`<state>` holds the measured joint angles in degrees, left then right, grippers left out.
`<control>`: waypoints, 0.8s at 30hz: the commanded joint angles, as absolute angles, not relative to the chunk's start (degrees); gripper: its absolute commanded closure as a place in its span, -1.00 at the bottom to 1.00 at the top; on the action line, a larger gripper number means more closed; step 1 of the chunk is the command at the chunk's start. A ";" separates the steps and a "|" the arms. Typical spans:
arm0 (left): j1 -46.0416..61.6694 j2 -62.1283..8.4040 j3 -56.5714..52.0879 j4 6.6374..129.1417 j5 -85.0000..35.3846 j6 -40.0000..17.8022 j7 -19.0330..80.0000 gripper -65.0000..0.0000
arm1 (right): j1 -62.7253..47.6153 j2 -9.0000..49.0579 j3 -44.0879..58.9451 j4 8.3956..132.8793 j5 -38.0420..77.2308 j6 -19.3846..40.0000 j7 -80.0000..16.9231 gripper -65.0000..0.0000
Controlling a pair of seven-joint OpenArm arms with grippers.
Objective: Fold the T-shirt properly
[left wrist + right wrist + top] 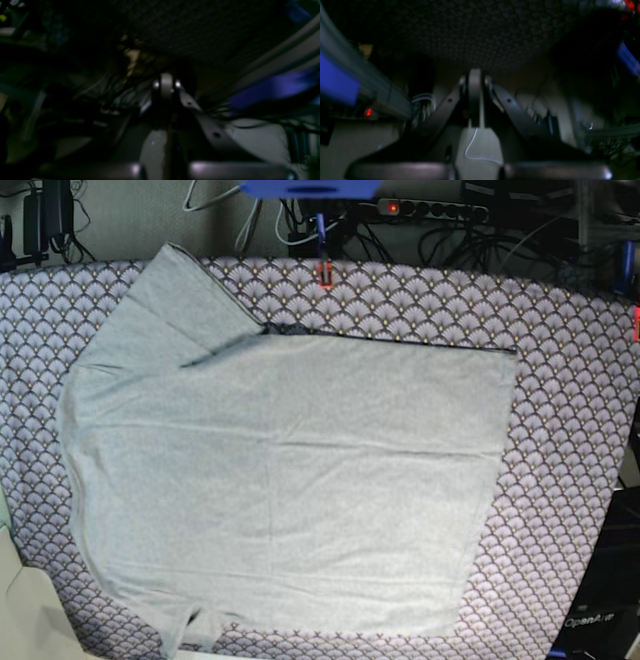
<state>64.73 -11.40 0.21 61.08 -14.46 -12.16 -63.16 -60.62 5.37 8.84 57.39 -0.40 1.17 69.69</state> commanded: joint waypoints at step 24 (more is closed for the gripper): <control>42.33 -12.53 -30.99 115.65 -21.49 -12.62 24.84 1.00 | -49.80 4.35 13.23 109.49 -0.04 18.15 6.02 1.00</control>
<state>41.89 -12.29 -30.98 114.83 -21.17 -12.49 26.55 -48.69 3.90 12.91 108.66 -0.62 18.17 4.64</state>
